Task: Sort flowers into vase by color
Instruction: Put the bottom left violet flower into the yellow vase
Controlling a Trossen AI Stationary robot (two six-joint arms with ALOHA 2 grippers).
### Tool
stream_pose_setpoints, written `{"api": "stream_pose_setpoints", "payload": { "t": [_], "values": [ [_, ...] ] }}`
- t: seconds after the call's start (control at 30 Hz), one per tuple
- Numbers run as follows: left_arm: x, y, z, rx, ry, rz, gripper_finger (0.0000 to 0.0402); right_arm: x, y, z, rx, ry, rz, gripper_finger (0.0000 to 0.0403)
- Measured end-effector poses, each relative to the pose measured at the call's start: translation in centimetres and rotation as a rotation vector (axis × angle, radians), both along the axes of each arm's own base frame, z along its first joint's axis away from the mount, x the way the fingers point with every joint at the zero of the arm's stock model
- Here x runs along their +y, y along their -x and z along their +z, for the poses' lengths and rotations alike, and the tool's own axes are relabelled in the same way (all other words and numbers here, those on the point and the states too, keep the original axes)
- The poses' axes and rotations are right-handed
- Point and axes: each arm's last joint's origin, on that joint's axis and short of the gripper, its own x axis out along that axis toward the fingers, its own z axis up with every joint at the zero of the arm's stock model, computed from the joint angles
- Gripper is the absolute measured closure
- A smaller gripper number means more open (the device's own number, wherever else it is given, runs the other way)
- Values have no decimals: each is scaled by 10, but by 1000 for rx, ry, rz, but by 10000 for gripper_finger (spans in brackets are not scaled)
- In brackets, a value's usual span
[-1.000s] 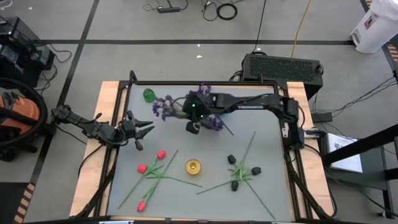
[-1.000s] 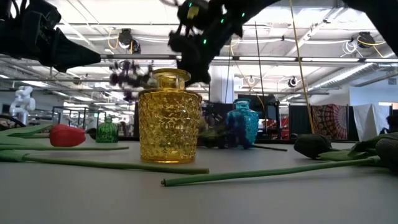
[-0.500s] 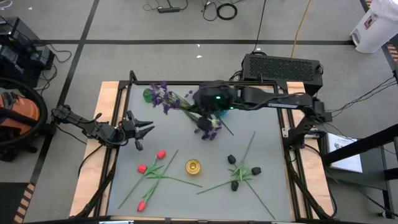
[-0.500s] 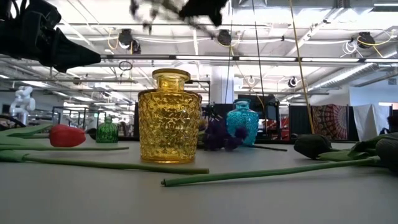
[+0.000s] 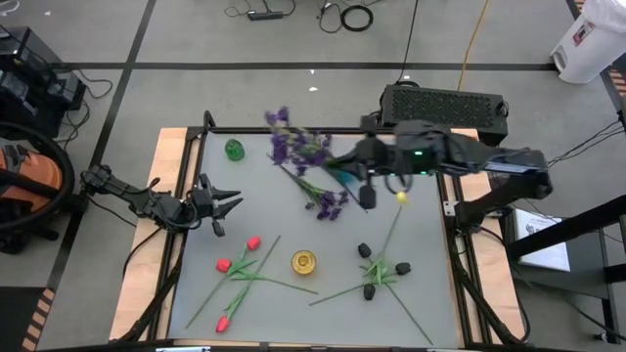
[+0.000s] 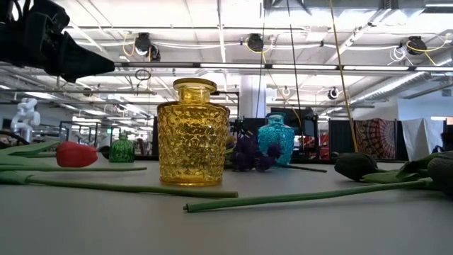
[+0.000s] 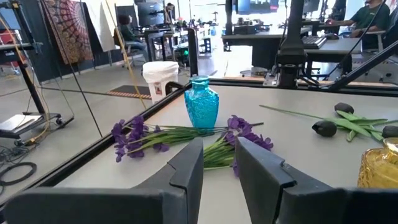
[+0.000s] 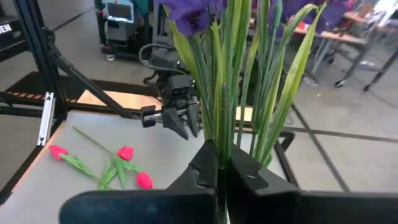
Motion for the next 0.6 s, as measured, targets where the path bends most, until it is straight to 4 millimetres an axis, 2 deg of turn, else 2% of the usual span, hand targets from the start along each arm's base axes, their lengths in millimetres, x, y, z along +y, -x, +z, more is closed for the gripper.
{"api": "stream_pose_setpoints", "payload": {
  "t": [0.13,0.3,0.47,0.6],
  "values": [
    [0,0,0,0,0,0,299,3,35,-1,-31,-6,8,402],
    [0,0,0,0,0,0,299,7,71,-24,-114,-28,7,402],
    [0,0,0,0,0,0,299,7,95,-68,-223,-44,22,402],
    [0,0,0,0,0,0,299,7,101,-110,-312,-73,22,402]
  ]
}}
